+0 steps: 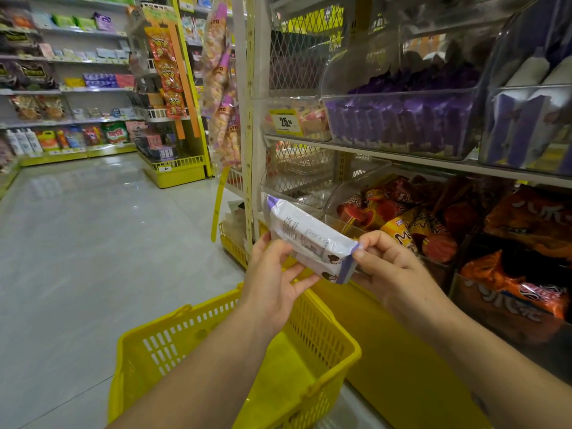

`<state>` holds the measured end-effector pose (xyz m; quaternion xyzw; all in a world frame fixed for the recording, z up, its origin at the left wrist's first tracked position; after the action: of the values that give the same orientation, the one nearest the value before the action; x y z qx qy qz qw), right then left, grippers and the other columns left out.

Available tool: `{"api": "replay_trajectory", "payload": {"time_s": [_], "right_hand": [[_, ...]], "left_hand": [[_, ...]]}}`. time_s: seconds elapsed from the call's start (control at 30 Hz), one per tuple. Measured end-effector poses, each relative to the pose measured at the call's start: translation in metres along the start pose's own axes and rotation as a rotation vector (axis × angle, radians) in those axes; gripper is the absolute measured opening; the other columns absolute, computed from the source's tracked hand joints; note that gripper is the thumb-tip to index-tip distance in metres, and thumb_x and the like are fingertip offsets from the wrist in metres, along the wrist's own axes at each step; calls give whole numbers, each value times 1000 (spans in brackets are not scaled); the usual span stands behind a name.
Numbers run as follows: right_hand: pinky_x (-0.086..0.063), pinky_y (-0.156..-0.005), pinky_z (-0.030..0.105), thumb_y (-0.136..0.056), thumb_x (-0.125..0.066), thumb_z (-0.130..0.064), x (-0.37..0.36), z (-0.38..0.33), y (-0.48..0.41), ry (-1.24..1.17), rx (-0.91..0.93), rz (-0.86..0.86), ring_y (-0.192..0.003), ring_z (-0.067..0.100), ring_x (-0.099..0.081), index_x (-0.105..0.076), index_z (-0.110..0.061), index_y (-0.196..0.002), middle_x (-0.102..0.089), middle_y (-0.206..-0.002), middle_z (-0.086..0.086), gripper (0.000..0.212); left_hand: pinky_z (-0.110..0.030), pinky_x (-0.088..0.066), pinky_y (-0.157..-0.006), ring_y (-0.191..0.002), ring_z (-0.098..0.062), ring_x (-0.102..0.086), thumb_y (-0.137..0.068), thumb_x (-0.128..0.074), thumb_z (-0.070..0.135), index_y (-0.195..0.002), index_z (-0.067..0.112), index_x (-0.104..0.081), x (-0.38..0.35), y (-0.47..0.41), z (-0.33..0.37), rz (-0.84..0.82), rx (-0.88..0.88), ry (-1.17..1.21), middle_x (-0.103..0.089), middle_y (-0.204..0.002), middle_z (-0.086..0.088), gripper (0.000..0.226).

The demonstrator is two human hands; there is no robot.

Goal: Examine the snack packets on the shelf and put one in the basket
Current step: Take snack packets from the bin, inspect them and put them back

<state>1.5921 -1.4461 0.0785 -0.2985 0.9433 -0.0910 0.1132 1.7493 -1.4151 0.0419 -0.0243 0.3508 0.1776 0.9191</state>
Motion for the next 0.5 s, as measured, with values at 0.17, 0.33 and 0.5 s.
{"api": "replay_trajectory", "payload": {"time_s": [0.17, 0.33, 0.5], "right_hand": [[-37, -87, 52, -75, -62, -22, -6, -4, 1, 21, 11, -3, -92, 33, -50, -53, -13, -82, -57, -90, 18, 14], [-59, -72, 37, -80, -57, -17, -14, -27, 2, -95, 72, 13, -88, 24, -66, -50, -10, -82, -65, -84, 7, 10], [-58, -64, 29, -91, -56, -4, -1, -60, 13, -29, 159, 161, -87, 20, -72, -48, -20, -100, -73, -91, 0, 20]], "left_hand": [[-44, -60, -65, -99, -31, -70, -96, -47, 20, -132, 27, -50, 0, 2, 2, 16, 4, 0, -64, -125, -9, 37], [-51, -58, -73, -110, -28, -65, -87, -63, 30, -144, 46, -30, -22, 8, 17, -154, -90, -117, -59, -132, 3, 68], [-42, -58, -75, -111, -20, -65, -71, -75, 10, -148, 45, -19, -48, 20, 28, -260, -214, -174, -63, -122, 13, 101]]}}
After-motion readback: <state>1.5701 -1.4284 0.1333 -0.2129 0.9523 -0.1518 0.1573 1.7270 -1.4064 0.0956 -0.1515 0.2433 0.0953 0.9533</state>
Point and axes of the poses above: each hand's wrist, its own y-axis away from the middle knuckle, its own x-axis out of the back of the hand, z = x × y, the point moved 6 cm from there along -y, towards the middle knuckle
